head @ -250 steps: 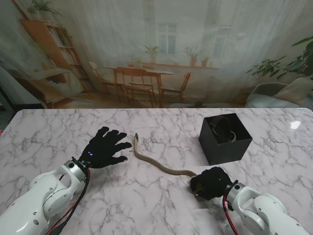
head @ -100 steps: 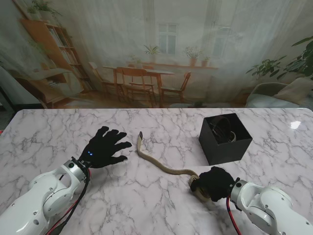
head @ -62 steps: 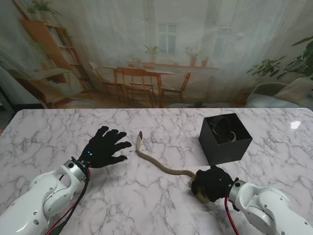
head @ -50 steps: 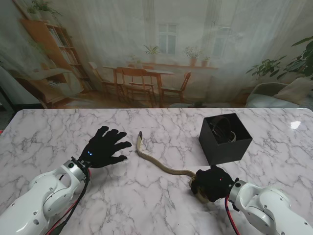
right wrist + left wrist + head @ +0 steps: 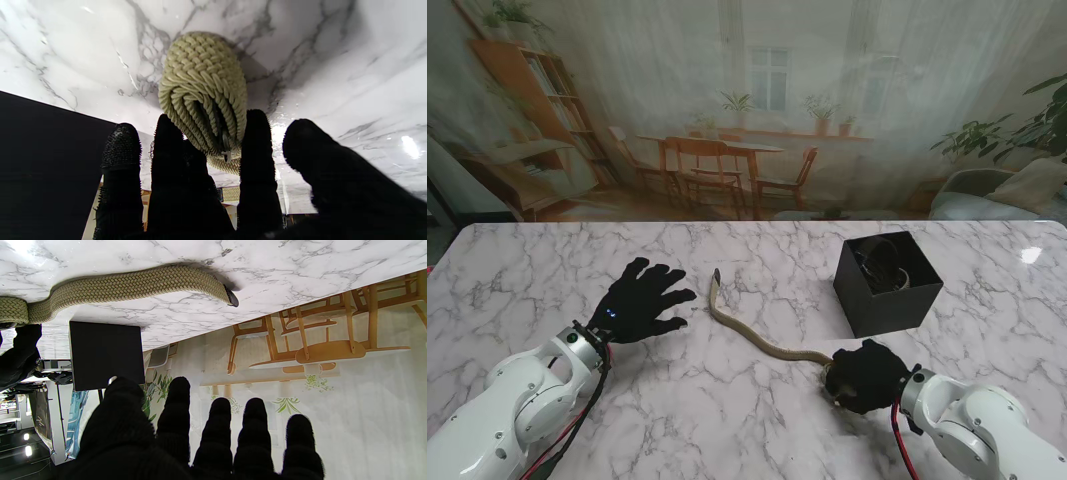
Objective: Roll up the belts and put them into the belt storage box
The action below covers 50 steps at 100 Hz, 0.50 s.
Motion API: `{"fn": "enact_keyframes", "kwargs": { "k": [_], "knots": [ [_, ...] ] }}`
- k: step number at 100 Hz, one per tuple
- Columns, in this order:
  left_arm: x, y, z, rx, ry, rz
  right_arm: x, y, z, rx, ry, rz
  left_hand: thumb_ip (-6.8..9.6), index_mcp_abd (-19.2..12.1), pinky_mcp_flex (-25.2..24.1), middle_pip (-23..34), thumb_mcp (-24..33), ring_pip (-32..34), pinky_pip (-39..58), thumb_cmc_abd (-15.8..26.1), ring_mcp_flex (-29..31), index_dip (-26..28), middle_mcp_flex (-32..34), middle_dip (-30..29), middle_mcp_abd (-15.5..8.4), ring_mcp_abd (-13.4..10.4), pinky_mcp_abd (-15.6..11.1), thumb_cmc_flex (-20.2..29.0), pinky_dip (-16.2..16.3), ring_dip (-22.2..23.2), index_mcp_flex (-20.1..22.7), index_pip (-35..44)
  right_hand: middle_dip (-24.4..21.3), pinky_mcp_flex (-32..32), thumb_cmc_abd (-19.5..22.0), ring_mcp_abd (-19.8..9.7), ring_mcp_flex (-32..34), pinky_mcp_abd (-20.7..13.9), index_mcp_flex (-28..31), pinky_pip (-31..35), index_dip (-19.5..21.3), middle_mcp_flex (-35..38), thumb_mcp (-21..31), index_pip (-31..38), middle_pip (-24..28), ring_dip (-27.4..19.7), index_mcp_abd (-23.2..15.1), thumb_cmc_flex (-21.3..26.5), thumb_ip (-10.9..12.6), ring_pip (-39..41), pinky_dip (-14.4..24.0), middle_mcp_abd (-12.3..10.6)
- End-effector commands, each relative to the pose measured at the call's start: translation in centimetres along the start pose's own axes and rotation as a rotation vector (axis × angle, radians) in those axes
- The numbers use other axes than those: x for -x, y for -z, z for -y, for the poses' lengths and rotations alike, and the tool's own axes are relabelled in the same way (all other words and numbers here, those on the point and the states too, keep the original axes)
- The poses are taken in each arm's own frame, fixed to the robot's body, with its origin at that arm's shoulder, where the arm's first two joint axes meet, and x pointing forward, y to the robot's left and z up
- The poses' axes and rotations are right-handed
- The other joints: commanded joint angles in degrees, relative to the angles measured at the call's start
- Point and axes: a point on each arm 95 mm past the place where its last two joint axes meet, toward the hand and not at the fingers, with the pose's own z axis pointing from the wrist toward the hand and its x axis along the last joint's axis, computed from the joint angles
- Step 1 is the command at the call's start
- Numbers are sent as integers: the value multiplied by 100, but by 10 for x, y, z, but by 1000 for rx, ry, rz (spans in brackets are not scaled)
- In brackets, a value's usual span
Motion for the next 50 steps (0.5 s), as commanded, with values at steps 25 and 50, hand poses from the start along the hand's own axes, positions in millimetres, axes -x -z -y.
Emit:
{"fn": "enact_keyframes", "kwargs": {
  "k": [25, 50],
  "knots": [
    [-1, -1, -2, 15, 0, -5, 2, 6, -2, -75, 31, -13, 12, 83, -119, -57, -156, -174, -193, 273, 49, 27, -164, 39, 48, 10, 217, 77, 75, 17, -153, -29, 110, -254, -32, 353, -458, 155, -418, -103, 856, -717, -809, 177, 40, -119, 192, -676, 151, -383, -31, -419],
    [-1, -1, -2, 14, 2, -3, 2, 2, 5, -76, -21, 19, 11, 93, -127, -64, -160, -182, -202, 286, 32, 25, -173, 37, 46, 5, 211, 43, 75, 14, -162, -34, 204, 883, -817, 369, 531, 160, -1221, 418, 1153, -1013, 871, 963, 499, 103, -655, 678, 120, 226, -272, -298]
  ]
}}
